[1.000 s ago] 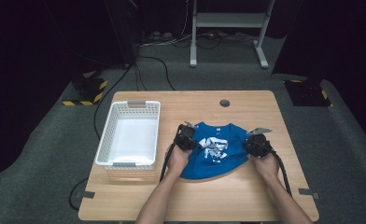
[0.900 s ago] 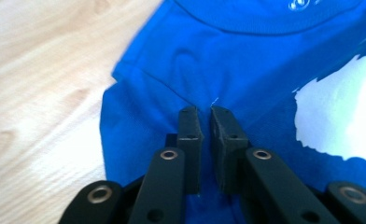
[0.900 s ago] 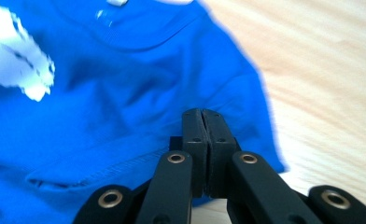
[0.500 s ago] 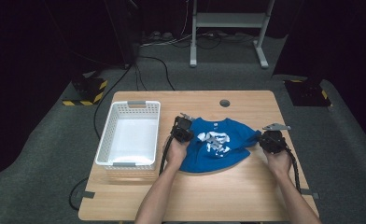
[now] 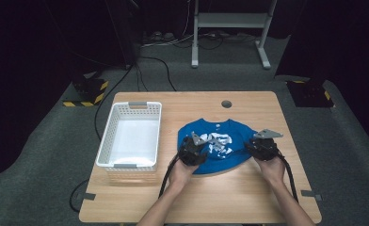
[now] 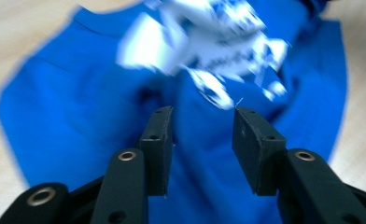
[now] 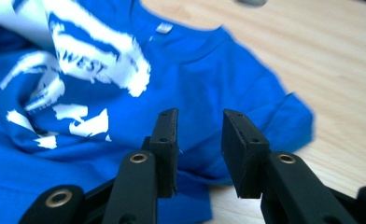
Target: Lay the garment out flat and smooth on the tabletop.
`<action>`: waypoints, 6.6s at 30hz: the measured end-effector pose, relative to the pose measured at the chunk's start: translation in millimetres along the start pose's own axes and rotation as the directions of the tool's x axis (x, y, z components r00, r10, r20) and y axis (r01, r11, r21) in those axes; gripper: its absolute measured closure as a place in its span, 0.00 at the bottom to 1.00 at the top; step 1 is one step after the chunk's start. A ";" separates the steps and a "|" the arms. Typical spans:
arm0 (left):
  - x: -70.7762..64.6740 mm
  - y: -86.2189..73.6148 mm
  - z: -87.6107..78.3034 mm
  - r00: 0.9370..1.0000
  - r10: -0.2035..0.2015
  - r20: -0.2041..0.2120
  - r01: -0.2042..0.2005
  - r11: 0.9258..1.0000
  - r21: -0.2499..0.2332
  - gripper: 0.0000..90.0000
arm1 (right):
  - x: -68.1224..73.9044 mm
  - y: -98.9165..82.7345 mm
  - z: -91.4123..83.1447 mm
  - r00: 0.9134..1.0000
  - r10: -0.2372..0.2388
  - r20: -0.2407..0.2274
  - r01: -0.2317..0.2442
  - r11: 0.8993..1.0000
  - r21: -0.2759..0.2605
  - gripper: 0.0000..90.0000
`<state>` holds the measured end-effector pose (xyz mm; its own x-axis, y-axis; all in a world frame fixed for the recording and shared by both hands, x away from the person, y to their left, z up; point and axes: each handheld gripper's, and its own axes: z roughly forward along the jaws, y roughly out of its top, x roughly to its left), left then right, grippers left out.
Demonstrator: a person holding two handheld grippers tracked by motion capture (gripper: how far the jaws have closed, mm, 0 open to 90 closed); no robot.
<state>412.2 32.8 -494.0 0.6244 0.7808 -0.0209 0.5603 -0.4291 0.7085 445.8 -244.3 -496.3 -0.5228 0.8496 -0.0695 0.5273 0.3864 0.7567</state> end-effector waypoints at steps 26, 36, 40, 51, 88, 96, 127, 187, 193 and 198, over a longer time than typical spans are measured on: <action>-10.5 -27.8 -10.1 0.991 0.115 0.063 -0.117 0.993 0.035 0.95 | -21.2 8.3 14.0 0.997 0.008 0.075 -0.010 0.999 0.032 1.00; 1.5 -23.9 -14.0 0.998 0.047 0.050 -0.046 0.999 -0.027 0.68 | -13.0 11.4 11.7 0.999 0.032 0.036 -0.032 0.999 0.004 0.81; 6.9 -11.7 -5.0 1.000 0.028 -0.008 -0.029 0.999 -0.030 0.64 | -6.8 4.9 -2.9 1.000 0.011 0.013 -0.011 1.000 -0.023 0.80; 26.9 0.7 28.6 0.997 -0.026 -0.073 0.027 1.000 0.009 0.59 | 17.0 -19.0 -2.9 0.994 -0.043 -0.096 0.045 0.999 0.020 0.78; 26.7 -12.9 14.8 0.999 -0.003 -0.048 0.004 0.999 0.037 0.74 | 14.4 -48.2 -18.5 0.998 -0.036 -0.060 0.037 0.999 0.017 0.80; 28.7 -20.2 18.7 0.996 0.025 -0.086 -0.017 0.996 0.087 0.82 | 15.3 -44.7 -1.1 0.997 -0.054 -0.055 0.057 0.997 0.049 0.96; 51.6 -5.5 26.7 0.984 -0.072 -0.160 0.087 0.992 0.086 0.91 | 10.4 -44.7 -6.7 0.996 -0.087 -0.029 0.089 0.992 0.094 0.99; 21.5 -30.0 11.9 0.990 0.000 -0.143 0.009 0.998 0.065 0.76 | -5.4 -39.6 3.1 0.999 0.020 -0.032 -0.017 0.996 0.087 0.98; 22.2 -36.5 -0.1 0.991 0.024 -0.128 -0.012 0.995 0.094 0.94 | -2.5 -49.3 -11.9 1.000 -0.002 -0.029 0.004 0.997 0.076 0.98; 16.2 -45.4 -15.6 0.997 0.024 -0.072 -0.018 0.996 0.087 0.93 | 0.5 -60.7 -27.8 0.999 -0.007 -0.046 0.011 0.997 0.077 0.98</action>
<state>388.5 72.0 -515.5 0.5967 0.8011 0.0473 0.5942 -0.4807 0.6449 394.9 -277.3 -524.2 -0.5569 0.8293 -0.0451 0.5714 0.4220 0.7039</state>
